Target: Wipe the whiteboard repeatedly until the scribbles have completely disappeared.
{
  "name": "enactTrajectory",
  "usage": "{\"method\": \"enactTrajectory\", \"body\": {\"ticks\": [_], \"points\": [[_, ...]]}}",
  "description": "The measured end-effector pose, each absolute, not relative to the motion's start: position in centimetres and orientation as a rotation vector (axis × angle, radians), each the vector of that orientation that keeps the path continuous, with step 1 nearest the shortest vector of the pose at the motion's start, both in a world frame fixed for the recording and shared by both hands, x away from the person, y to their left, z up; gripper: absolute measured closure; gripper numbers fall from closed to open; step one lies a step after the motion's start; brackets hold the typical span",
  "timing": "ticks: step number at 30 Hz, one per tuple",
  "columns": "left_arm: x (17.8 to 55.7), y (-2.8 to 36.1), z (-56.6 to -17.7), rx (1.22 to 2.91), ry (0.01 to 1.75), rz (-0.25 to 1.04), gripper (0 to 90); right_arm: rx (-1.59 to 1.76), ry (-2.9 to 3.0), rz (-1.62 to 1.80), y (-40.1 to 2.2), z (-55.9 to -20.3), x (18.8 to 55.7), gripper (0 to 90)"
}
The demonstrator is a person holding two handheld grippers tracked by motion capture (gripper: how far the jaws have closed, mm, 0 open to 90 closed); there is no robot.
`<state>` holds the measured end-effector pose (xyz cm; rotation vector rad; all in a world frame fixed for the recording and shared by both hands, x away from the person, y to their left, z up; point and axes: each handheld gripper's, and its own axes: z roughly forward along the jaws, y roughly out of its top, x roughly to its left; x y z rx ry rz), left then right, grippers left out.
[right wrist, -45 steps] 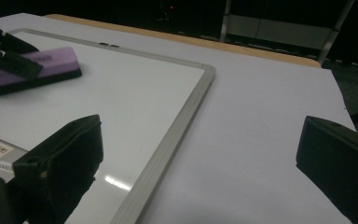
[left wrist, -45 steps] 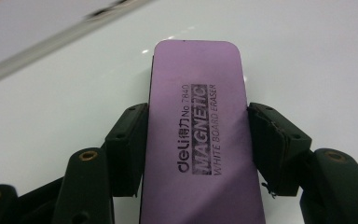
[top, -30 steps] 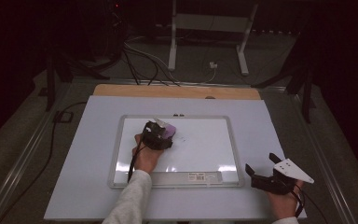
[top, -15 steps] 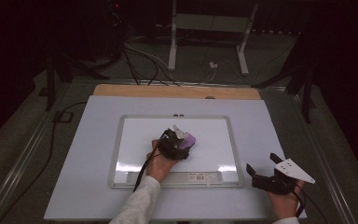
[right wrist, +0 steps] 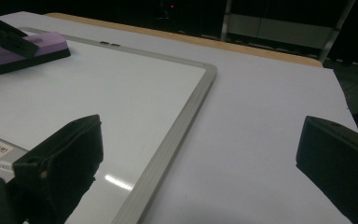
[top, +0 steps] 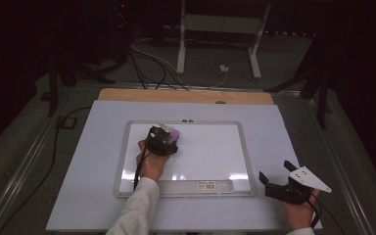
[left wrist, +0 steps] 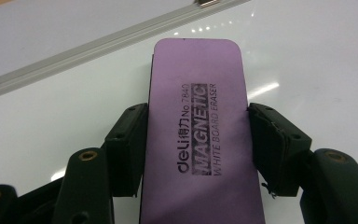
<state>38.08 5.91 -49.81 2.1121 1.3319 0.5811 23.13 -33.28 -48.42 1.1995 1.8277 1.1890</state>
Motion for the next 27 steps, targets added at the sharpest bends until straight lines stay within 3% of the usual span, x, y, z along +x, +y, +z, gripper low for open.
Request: {"method": "enactTrajectory", "body": {"ticks": [9, 19, 27], "points": [[37.3, 2.8, -49.8, 2.173, 1.199, 0.524, 41.9, 1.202, 1.827, 1.191, -33.3, -48.4, 23.2, 0.9], [34.4, -0.8, -49.7, 2.249, 0.962, 0.365, 41.9, 1.197, 1.83, 1.192, -33.2, -48.4, 23.2, 0.9], [34.7, -1.0, -49.7, 2.25, 0.943, 0.345, 41.9, 1.197, 1.832, 1.192, -33.2, -48.4, 23.2, 0.9]]}}
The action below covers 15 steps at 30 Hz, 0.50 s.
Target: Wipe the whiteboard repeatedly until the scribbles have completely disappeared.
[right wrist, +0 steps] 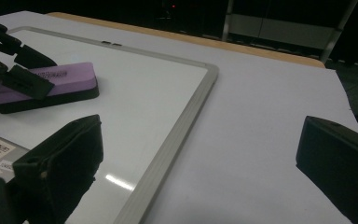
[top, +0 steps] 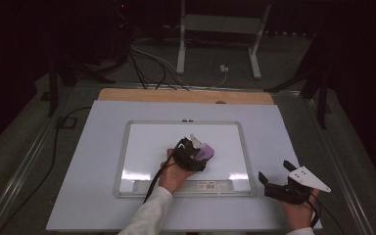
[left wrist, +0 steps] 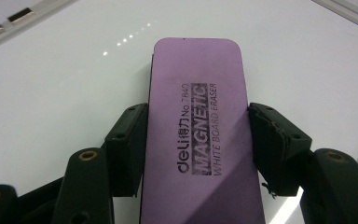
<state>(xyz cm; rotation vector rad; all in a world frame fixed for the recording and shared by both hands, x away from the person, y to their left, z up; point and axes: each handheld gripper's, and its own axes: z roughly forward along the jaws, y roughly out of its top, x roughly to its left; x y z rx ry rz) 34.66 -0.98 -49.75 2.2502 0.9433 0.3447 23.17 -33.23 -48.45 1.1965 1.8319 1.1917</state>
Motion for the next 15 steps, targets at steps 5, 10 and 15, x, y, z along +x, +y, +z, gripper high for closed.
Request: {"method": "enactTrajectory", "body": {"ticks": [5, 10, 15], "points": [[35.4, -0.5, -49.8, 2.233, 1.005, 0.392, 41.9, 1.198, 1.826, 1.194, -33.3, -48.4, 23.2, 0.9], [36.4, 0.5, -49.8, 2.201, 1.096, 0.453, 42.0, 1.193, 1.832, 1.193, -33.2, -48.4, 23.2, 0.9], [37.1, 1.6, -49.8, 2.18, 1.173, 0.5, 41.9, 1.2, 1.826, 1.196, -33.4, -48.4, 23.2, 0.9]]}}
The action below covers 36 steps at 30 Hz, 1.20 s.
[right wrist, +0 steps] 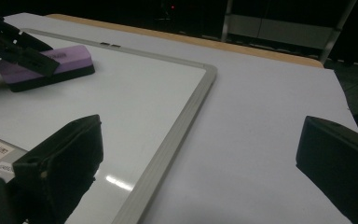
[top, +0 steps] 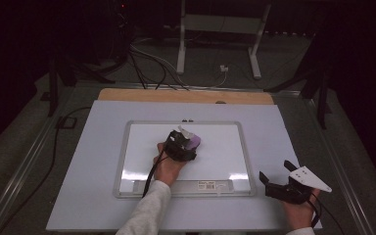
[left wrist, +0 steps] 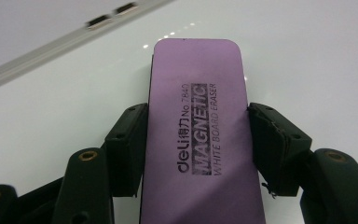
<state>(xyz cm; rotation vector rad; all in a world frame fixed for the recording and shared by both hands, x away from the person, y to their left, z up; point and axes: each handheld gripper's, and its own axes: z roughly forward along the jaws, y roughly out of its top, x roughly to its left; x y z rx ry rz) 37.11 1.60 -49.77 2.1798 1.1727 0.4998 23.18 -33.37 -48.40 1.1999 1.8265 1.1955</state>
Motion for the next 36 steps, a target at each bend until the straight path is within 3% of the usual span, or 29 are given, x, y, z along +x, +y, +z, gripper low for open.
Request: {"method": "enactTrajectory", "body": {"ticks": [17, 36], "points": [[38.4, 4.9, -49.6, 2.102, 1.36, 0.584, 41.9, 1.198, 1.828, 1.195, -33.4, -48.4, 23.3, 0.9], [37.5, 7.7, -47.7, 1.98, 1.366, 0.595, 42.0, 1.202, 1.824, 1.192, -33.4, -48.4, 23.2, 0.9]]}}
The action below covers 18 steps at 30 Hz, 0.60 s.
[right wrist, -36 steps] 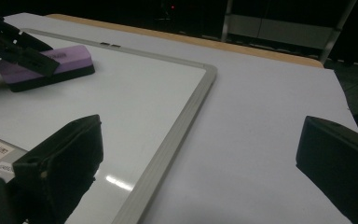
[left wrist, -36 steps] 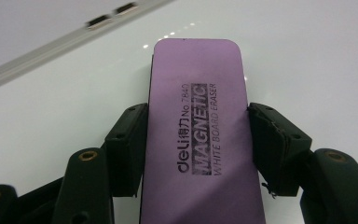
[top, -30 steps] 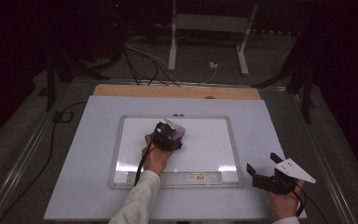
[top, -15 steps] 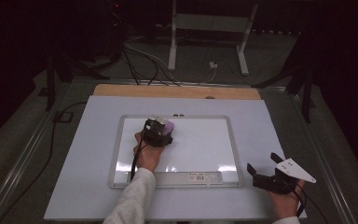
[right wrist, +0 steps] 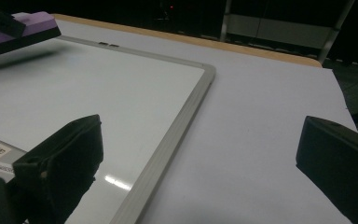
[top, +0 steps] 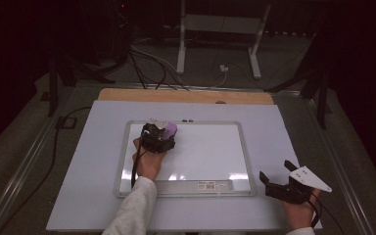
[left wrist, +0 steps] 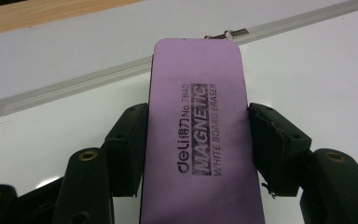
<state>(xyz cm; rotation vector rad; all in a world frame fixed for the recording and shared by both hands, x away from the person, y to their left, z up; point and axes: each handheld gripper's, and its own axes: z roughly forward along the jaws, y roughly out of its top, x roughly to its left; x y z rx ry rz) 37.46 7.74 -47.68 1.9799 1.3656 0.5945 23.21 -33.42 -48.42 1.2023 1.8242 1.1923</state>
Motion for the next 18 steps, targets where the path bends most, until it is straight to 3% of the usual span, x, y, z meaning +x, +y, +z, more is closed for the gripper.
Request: {"method": "enactTrajectory", "body": {"ticks": [18], "points": [[36.0, 9.2, -46.8, 1.94, 1.352, 0.579, 42.0, 1.205, 1.821, 1.195, -33.5, -48.4, 23.1, 0.9]]}}
